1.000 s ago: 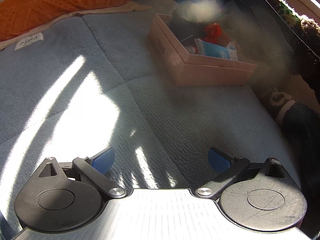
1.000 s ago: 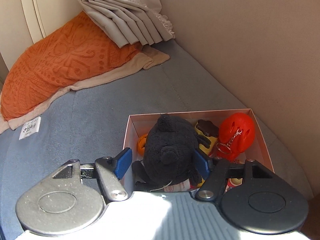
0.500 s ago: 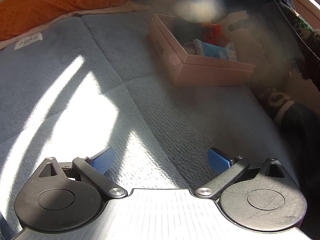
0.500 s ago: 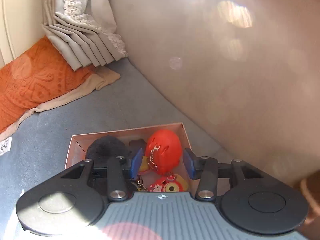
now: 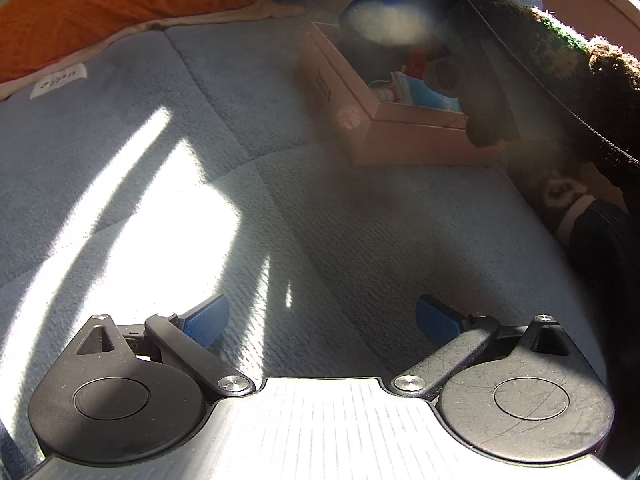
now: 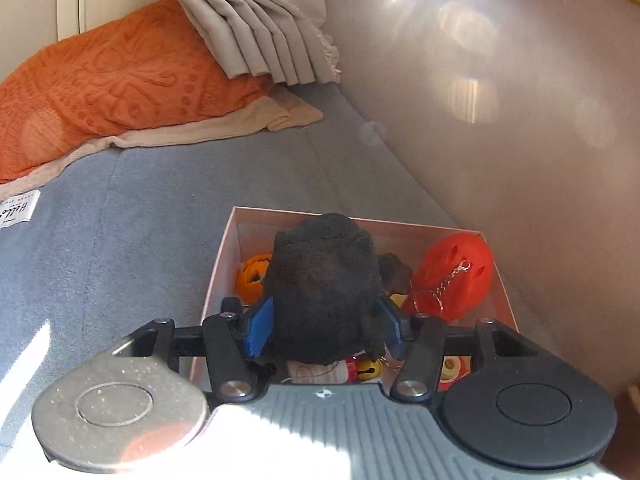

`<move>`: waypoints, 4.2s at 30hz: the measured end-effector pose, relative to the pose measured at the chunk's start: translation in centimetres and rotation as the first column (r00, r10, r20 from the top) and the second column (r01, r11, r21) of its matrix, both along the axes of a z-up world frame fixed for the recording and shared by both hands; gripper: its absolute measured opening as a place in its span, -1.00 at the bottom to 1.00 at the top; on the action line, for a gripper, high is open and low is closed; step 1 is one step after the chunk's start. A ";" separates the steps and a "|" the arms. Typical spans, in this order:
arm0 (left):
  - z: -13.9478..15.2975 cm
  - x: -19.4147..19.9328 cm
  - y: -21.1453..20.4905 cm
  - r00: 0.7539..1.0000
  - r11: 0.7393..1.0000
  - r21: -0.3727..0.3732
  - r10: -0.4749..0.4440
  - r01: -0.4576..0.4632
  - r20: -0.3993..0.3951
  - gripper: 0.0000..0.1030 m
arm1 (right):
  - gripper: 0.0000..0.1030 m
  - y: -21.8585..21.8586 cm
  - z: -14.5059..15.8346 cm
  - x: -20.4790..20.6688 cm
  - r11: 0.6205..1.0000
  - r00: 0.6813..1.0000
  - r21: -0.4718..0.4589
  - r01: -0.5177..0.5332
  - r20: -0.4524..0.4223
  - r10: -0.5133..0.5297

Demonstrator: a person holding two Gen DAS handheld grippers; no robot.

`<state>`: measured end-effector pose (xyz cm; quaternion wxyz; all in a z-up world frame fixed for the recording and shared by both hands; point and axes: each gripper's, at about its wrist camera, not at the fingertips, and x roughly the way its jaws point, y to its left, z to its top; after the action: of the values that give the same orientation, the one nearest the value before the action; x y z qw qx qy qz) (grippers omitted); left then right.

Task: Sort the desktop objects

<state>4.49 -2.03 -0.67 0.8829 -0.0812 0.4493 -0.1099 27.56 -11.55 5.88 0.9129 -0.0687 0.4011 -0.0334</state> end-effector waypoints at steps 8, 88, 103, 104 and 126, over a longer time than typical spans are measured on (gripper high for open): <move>0.1 0.0 -0.2 1.000 1.000 0.000 -0.007 0.007 0.001 0.98 | -0.29 -4.6 1.8 -0.1 0.910 0.992 0.402 0.099 -0.113 -0.058; 0.7 -1.5 1.5 0.986 0.987 0.119 0.096 -0.113 0.139 1.00 | 1.00 -1.5 -6.5 -26.9 0.995 0.998 -0.082 -0.060 -0.002 0.060; 0.3 -1.5 0.8 0.987 0.989 0.123 0.058 -0.077 0.150 1.00 | 1.00 -3.8 -8.7 -28.8 0.995 0.987 0.094 0.030 0.152 -0.044; 0.2 -1.5 0.7 0.988 0.989 0.128 0.053 -0.072 0.148 1.00 | 1.00 -3.9 -8.6 -28.8 0.994 0.988 0.101 0.034 0.149 -0.049; -0.6 -1.6 0.3 0.994 0.987 0.154 0.018 -0.034 0.104 1.00 | 1.00 -4.1 -9.0 -29.9 0.993 0.977 0.112 0.033 0.204 -0.056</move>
<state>2.89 -1.73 -1.28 0.9096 -0.0123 0.4098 -0.0667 -2.34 -15.62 -3.15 0.9510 -0.0064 0.3067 -0.0390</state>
